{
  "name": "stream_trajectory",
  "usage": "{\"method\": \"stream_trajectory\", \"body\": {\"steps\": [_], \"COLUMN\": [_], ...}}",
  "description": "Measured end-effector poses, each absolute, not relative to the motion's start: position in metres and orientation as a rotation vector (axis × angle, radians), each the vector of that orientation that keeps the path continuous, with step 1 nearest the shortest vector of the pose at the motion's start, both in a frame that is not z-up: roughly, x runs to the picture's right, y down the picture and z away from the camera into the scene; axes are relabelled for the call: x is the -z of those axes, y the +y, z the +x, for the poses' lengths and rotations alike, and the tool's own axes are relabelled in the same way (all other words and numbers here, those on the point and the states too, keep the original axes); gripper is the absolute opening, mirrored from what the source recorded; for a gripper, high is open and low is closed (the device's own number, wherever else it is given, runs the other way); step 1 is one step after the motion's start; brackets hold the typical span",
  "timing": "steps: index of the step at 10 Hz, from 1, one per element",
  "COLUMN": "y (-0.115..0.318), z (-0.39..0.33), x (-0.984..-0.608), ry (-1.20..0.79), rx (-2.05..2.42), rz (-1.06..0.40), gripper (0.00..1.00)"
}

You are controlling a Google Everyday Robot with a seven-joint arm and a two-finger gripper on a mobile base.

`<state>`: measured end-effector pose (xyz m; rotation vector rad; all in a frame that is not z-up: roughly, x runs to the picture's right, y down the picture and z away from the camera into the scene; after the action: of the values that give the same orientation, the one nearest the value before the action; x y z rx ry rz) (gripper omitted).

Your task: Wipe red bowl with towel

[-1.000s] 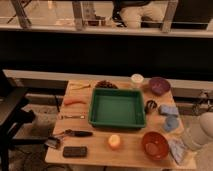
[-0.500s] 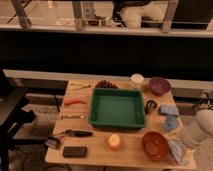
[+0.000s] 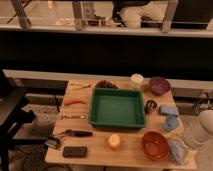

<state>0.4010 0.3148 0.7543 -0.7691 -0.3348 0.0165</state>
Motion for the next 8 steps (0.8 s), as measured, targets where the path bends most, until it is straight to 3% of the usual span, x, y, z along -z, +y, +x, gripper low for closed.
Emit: {"method": "stream_trajectory", "body": {"steps": [2, 8], "y": [0.3138, 0.321], "z": [0.4027, 0.4103], "x": [-0.7551, -0.756], "ry": [-0.346, -0.356], "rx": [-0.017, -0.011], "rz": [-0.761, -0.762], "gripper": [0.68, 0.67]}}
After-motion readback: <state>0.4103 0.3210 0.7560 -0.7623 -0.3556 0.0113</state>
